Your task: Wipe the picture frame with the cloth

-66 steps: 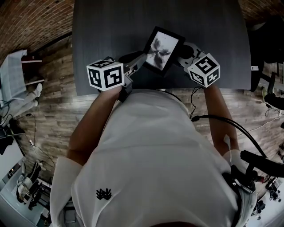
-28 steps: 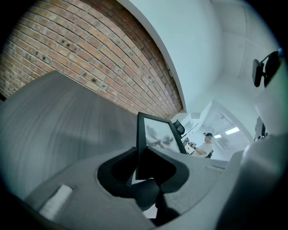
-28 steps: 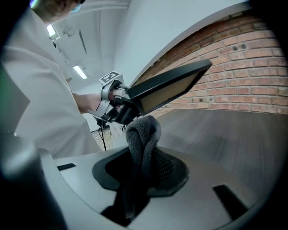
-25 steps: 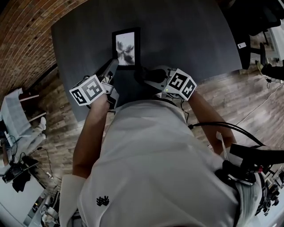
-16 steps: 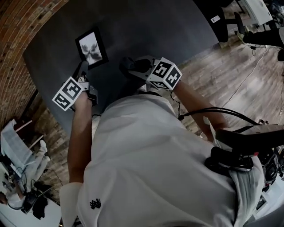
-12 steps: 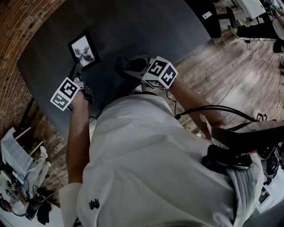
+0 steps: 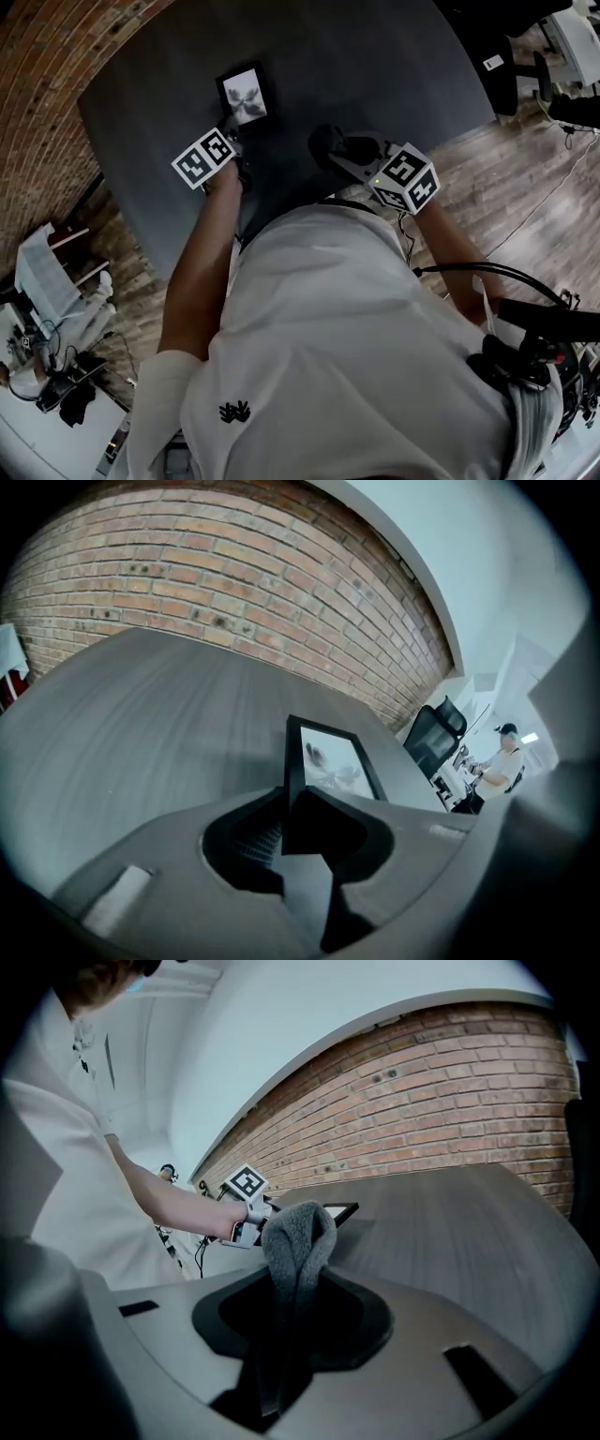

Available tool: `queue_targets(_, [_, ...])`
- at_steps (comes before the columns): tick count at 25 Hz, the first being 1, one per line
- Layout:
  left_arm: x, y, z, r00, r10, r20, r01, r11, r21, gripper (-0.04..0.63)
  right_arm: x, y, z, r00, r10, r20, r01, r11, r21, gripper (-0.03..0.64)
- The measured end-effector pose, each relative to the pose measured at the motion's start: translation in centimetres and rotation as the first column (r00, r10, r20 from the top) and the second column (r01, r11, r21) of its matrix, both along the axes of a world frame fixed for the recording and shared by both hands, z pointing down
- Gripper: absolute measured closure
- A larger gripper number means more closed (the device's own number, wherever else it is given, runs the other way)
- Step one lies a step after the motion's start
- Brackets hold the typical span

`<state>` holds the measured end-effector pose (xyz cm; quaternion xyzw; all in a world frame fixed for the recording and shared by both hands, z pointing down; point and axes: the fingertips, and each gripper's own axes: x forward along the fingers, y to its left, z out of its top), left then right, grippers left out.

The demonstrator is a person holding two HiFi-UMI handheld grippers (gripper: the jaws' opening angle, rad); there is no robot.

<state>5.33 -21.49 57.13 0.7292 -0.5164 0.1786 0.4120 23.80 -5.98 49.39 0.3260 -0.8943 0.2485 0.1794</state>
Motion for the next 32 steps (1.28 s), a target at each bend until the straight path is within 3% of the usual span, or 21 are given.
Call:
queue_targets(8, [0.3, -1.2, 4.4, 0.992, 0.036, 0.118, -0.027, 0.996, -0.080, 0.517, 0.9, 0.1, 1.3, 0.999, 0.038, 0.022, -0.038, 0.999, -0.034, 0.508])
queue_targets(15, [1.5, -0.4, 6.6, 0.993, 0.044, 0.111, -0.027, 0.988, -0.152, 0.514, 0.8, 0.7, 2.1, 0.998, 0.059, 0.024, -0.058, 0.997, -0.055, 0.508])
queue_targets(19, [1.3, -0.1, 6.1, 0.985, 0.106, 0.138, -0.090, 0.989, -0.115, 0.514, -0.3, 1.2, 1.8, 0.998, 0.064, -0.001, -0.064, 0.997, -0.035, 0.508])
queue_targets(24, [0.4, 1.7, 2.3, 0.977, 0.196, 0.084, -0.195, 0.981, -0.014, 0.514, -1.7, 1.6, 0.3, 0.992, 0.123, -0.032, -0.123, 0.992, 0.017, 0.508])
queue_targets(29, [-2.5, 6.1, -2.8, 0.943, 0.331, -0.020, -0.329, 0.942, 0.072, 0.515, -4.6, 2.1, -1.7, 0.982, 0.188, -0.035, -0.185, 0.981, 0.062, 0.508])
queue_targets(32, [-5.8, 9.8, -5.5, 0.908, 0.405, -0.105, -0.396, 0.913, 0.098, 0.574, -7.7, 3.0, -2.1, 0.979, 0.195, -0.053, -0.191, 0.979, 0.071, 0.508])
